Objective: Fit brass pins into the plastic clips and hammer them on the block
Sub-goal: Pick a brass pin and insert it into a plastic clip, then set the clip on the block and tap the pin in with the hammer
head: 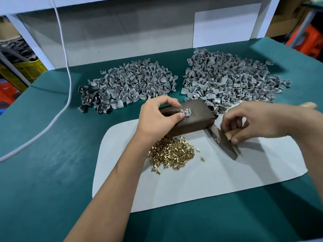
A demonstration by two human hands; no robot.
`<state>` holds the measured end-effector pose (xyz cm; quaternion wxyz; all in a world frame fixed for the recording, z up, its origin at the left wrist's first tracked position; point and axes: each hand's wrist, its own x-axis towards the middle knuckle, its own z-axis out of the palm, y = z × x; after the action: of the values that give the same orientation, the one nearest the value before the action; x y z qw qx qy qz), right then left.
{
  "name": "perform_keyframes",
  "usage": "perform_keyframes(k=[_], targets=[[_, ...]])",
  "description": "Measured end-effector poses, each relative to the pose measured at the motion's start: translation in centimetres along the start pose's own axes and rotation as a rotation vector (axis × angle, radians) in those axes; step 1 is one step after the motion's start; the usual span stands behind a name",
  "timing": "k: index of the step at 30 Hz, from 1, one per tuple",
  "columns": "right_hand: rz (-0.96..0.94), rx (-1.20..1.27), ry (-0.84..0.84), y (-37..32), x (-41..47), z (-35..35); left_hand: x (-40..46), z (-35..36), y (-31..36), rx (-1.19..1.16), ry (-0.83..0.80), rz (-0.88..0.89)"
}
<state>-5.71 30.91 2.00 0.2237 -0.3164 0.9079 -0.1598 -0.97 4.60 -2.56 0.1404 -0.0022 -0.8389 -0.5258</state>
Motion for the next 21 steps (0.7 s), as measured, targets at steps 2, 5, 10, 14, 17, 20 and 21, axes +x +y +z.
perform_keyframes(k=[2, 5, 10, 14, 17, 20, 21], targets=[[-0.045, 0.118, -0.046, 0.4, -0.6, -0.4, 0.0, 0.0, 0.0, 0.014, -0.006, 0.015], [-0.115, 0.352, -0.068, 0.5, -1.7, -1.3, 0.1, 0.3, 0.0, 0.034, -0.014, 0.031], [-0.18, 0.325, 0.338, -2.3, -0.8, -1.7, 0.1, 0.3, -0.1, 0.057, -0.005, 0.029], [-0.085, 0.087, 0.609, -5.1, 1.6, 0.1, 0.1, 0.5, 0.0, 0.052, 0.037, 0.022], [-0.062, 0.036, 0.708, -5.4, 1.9, 0.3, 0.1, 0.5, 0.0, 0.049, 0.04, 0.02], [-0.087, 0.042, 0.917, -5.8, 1.5, 0.6, 0.1, 0.6, -0.1, 0.032, 0.038, -0.002], [-0.08, 0.024, 0.922, -6.2, 1.6, 1.0, 0.1, 0.6, 0.0, 0.024, 0.035, -0.009]])
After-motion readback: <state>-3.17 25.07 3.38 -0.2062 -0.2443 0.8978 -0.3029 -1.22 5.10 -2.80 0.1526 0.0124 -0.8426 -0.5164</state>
